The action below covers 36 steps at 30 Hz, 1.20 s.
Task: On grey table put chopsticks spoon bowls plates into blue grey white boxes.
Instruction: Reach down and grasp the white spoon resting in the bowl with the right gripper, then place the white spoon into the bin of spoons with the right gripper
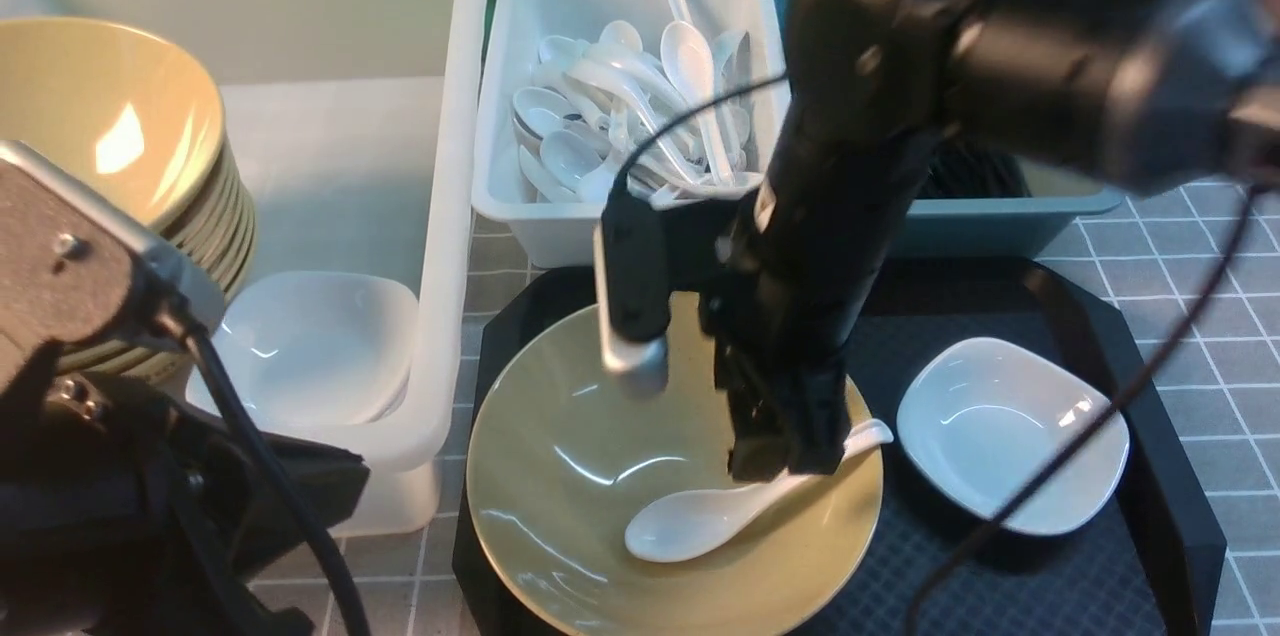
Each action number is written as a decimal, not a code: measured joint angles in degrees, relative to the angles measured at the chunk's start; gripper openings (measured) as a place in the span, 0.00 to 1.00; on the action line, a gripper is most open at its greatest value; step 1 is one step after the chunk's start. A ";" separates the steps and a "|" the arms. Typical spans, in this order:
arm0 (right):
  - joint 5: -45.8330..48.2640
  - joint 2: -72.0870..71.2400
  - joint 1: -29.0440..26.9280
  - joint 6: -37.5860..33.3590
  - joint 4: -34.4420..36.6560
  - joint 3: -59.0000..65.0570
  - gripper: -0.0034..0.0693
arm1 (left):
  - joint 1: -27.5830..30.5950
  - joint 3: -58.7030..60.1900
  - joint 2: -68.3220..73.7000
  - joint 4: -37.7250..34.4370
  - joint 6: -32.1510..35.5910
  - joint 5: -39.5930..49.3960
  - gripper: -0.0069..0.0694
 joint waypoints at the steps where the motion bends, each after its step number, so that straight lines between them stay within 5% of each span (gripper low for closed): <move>1: -0.12 0.80 0.08 0.00 0.00 0.05 0.74 | 0.00 0.07 0.00 -0.33 0.44 -0.15 0.07; 17: -1.55 3.99 0.07 -2.26 -1.96 5.74 0.70 | 0.00 0.07 0.00 -0.50 2.93 -3.93 0.07; 19: -2.17 4.04 0.20 -2.26 -2.72 5.85 0.59 | 0.00 0.07 0.00 -0.30 2.97 -4.63 0.07; 22: -2.31 4.04 0.94 -2.32 -3.84 6.03 0.29 | 0.00 0.07 0.00 -0.12 2.97 -5.31 0.07; 30: -1.19 2.37 0.95 0.68 -5.62 1.71 0.31 | 0.00 0.07 0.00 0.50 1.53 -5.12 0.07; 36: -6.08 -1.09 -4.82 9.70 -9.88 -9.67 0.31 | 3.43 -1.61 2.97 6.83 -7.66 -4.16 0.07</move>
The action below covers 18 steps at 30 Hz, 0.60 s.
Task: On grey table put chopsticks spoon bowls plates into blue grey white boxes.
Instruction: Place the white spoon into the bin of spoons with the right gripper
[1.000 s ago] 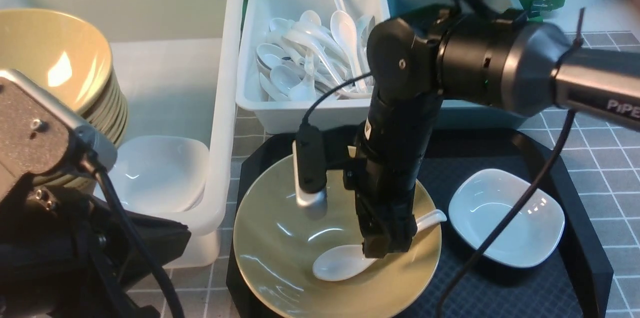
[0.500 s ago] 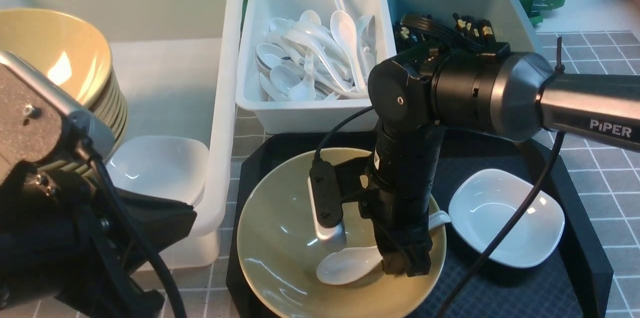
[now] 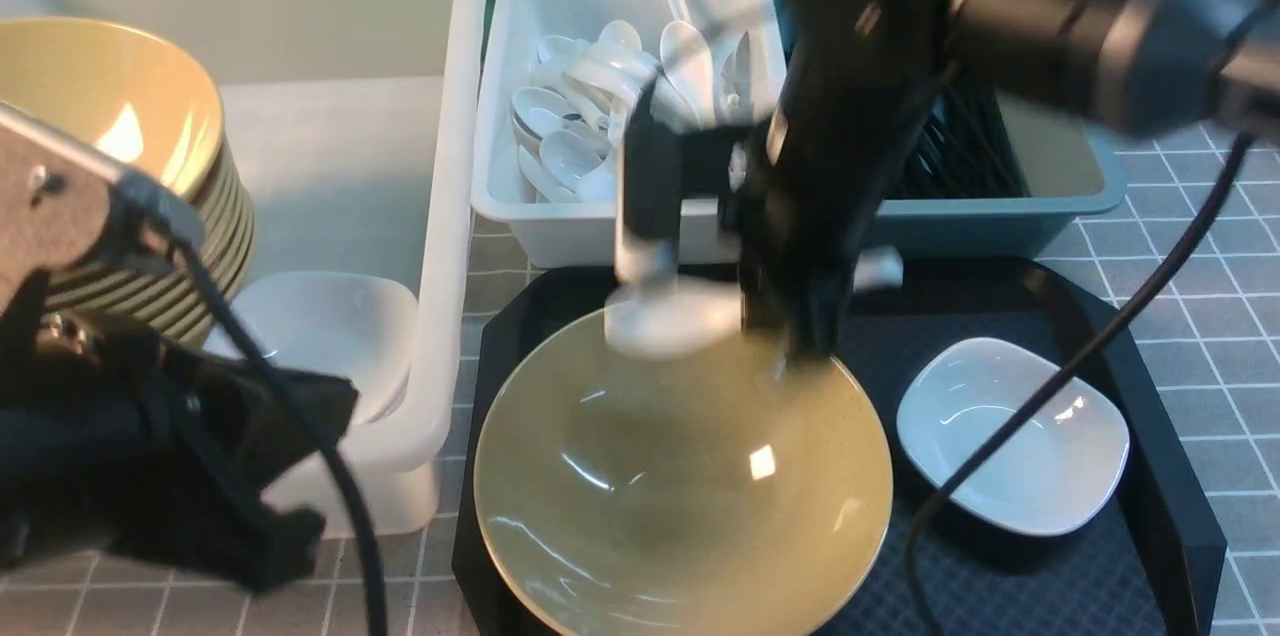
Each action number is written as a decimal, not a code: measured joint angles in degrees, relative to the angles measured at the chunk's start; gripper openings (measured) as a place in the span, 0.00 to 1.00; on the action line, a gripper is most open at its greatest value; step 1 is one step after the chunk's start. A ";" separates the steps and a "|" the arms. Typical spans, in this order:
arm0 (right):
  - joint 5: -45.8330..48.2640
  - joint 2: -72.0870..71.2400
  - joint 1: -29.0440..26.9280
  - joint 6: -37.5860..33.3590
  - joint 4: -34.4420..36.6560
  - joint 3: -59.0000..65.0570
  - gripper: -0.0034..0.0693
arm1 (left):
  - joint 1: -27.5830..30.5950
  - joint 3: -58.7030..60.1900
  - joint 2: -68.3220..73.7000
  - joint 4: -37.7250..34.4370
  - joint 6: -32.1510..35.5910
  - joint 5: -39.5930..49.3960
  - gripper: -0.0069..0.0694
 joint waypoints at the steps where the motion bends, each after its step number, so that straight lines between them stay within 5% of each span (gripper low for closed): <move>1: -1.66 0.00 -1.06 2.23 -0.17 -1.40 0.31 | 0.91 -0.68 0.76 0.44 -0.33 -0.01 0.07; 4: -11.21 0.38 -4.30 11.96 -0.57 -4.93 0.31 | 4.47 -5.66 5.71 0.40 1.22 -0.01 0.07; 11: -33.10 6.63 -7.63 37.51 -0.24 -7.57 0.31 | 15.13 -20.36 20.26 -9.27 16.24 0.06 0.07; 18: -42.52 14.31 -7.67 42.94 0.16 -7.57 0.39 | 17.95 -25.35 28.14 -15.61 23.47 2.31 0.07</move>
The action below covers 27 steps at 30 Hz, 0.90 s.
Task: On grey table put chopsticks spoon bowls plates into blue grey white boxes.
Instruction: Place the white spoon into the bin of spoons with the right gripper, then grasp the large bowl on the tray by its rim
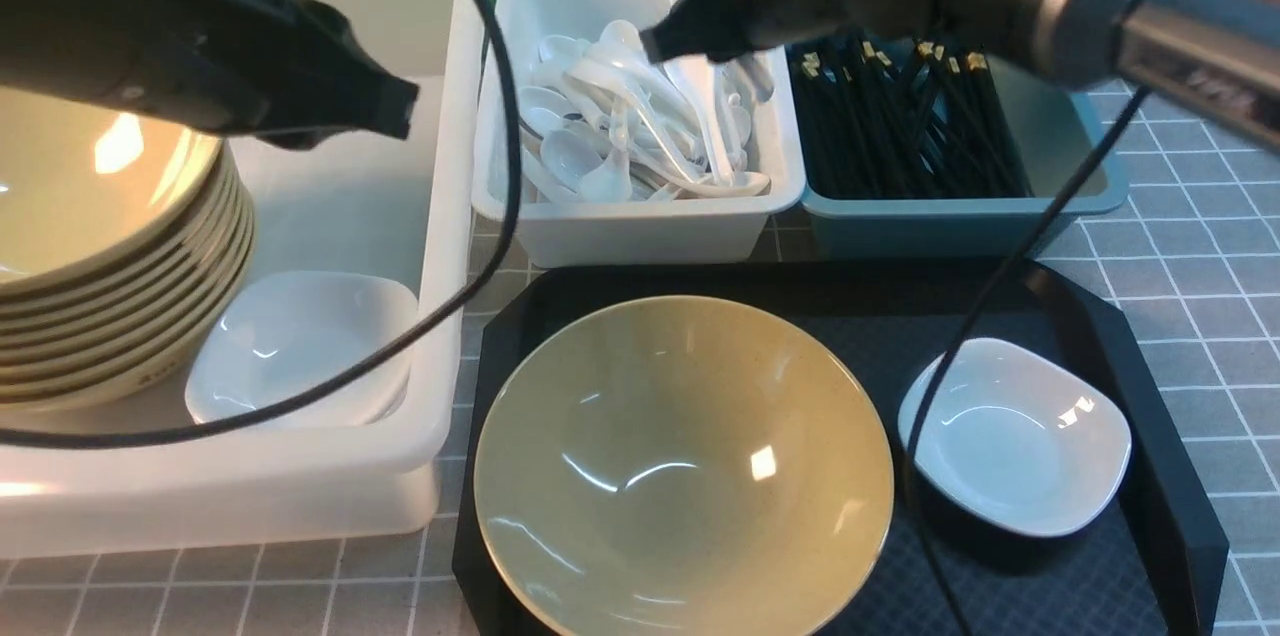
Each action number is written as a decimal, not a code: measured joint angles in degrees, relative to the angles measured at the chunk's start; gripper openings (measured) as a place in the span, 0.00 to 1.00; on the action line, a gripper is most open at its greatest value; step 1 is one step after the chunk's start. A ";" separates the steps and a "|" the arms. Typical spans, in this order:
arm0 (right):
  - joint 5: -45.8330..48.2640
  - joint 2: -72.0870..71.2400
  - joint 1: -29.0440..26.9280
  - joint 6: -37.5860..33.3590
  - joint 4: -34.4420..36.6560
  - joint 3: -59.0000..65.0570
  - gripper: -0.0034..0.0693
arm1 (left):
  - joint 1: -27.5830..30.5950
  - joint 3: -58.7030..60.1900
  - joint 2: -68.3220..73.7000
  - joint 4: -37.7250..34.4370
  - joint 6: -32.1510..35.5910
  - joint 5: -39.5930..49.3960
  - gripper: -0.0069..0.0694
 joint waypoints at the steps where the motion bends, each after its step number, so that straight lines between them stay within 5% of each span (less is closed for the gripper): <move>1: -0.18 0.77 -0.07 0.80 0.00 0.00 0.47 | 0.00 0.00 0.92 -0.41 0.50 0.85 0.07; 7: 5.21 -3.26 -0.25 3.22 0.00 0.05 0.90 | 0.00 -1.89 3.11 -1.32 1.09 4.08 0.14; 10: 12.37 -8.20 -0.25 0.38 0.00 0.05 0.96 | 0.00 -5.19 4.77 -2.81 1.40 7.75 0.25; 17: 37.61 -20.16 -0.44 -8.11 0.00 -0.37 0.85 | -0.91 -12.53 14.27 -7.79 8.27 17.57 0.65; 21: 48.08 -23.99 -0.44 -11.10 0.26 2.20 0.72 | -4.73 -12.95 20.55 -7.59 13.78 17.28 0.76; 27: 49.38 -31.72 -0.44 -11.75 4.17 13.80 0.56 | -11.65 -13.29 29.07 -0.67 14.62 11.46 0.78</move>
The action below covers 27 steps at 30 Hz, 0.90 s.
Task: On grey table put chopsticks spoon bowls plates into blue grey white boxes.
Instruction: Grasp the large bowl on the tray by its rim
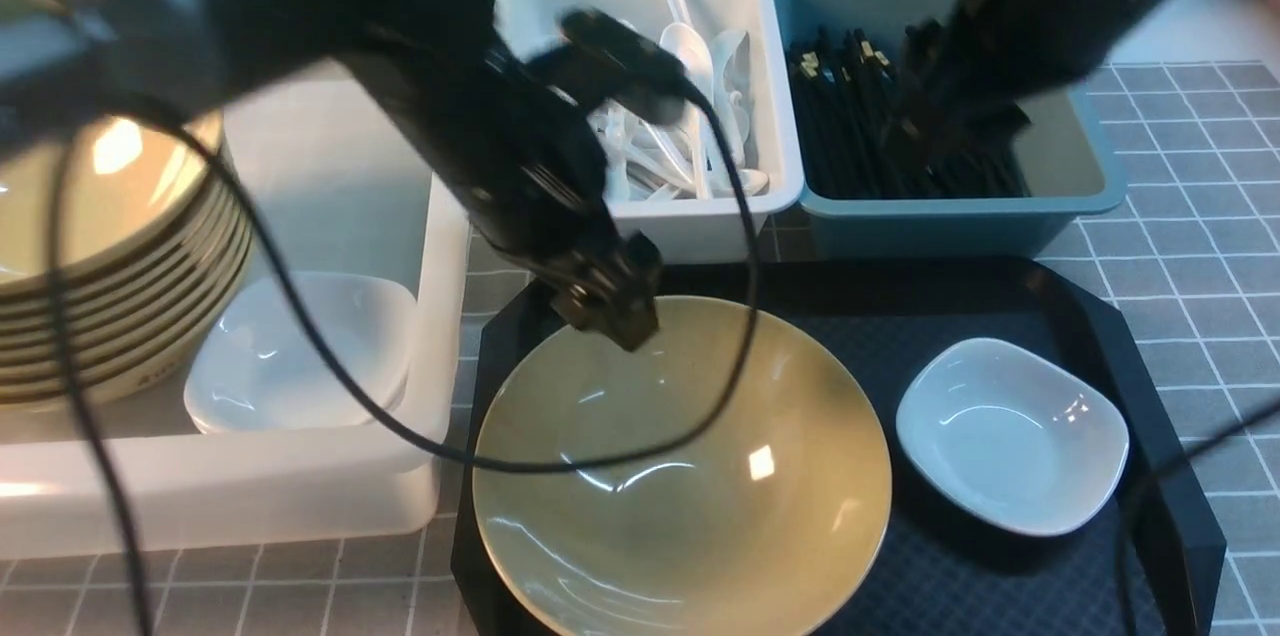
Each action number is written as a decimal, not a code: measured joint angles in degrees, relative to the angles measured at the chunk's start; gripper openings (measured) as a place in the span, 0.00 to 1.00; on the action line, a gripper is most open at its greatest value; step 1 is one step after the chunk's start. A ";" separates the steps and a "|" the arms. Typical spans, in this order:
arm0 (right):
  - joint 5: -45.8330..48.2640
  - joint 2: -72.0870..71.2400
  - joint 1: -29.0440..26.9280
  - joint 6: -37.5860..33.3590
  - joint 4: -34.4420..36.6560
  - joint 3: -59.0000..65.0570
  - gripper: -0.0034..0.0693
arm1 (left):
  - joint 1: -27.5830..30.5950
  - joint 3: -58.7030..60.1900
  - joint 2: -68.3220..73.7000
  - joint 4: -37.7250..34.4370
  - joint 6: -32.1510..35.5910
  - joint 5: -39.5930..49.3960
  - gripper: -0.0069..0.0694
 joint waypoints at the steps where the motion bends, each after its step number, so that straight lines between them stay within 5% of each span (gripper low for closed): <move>1: 0.09 -0.99 0.00 -0.43 0.55 1.26 0.54 | -0.76 -0.24 1.01 1.15 -0.49 -0.89 0.78; 6: 0.31 -8.08 0.00 -1.25 1.28 10.89 0.47 | -3.33 -2.07 5.74 9.16 -4.13 -5.71 0.78; 13: 0.32 -10.51 0.00 -2.34 1.40 16.38 0.46 | -3.30 -2.37 9.67 9.16 -4.45 -7.45 0.75; 15: 0.27 -10.51 0.00 -2.33 1.40 16.99 0.46 | -3.30 -2.41 10.34 8.86 -4.69 -6.73 0.69; 18: -0.95 -10.51 0.00 -2.84 1.40 17.69 0.46 | -3.47 -2.50 10.68 8.76 -5.98 -2.87 0.38; 20: -1.85 -10.55 0.00 -3.43 1.40 17.69 0.46 | -3.47 -2.57 9.55 7.73 -6.76 -0.91 0.27; 27: -5.51 -10.55 0.00 -5.86 3.42 17.69 0.29 | -1.79 -6.20 1.17 7.22 -11.32 4.19 0.10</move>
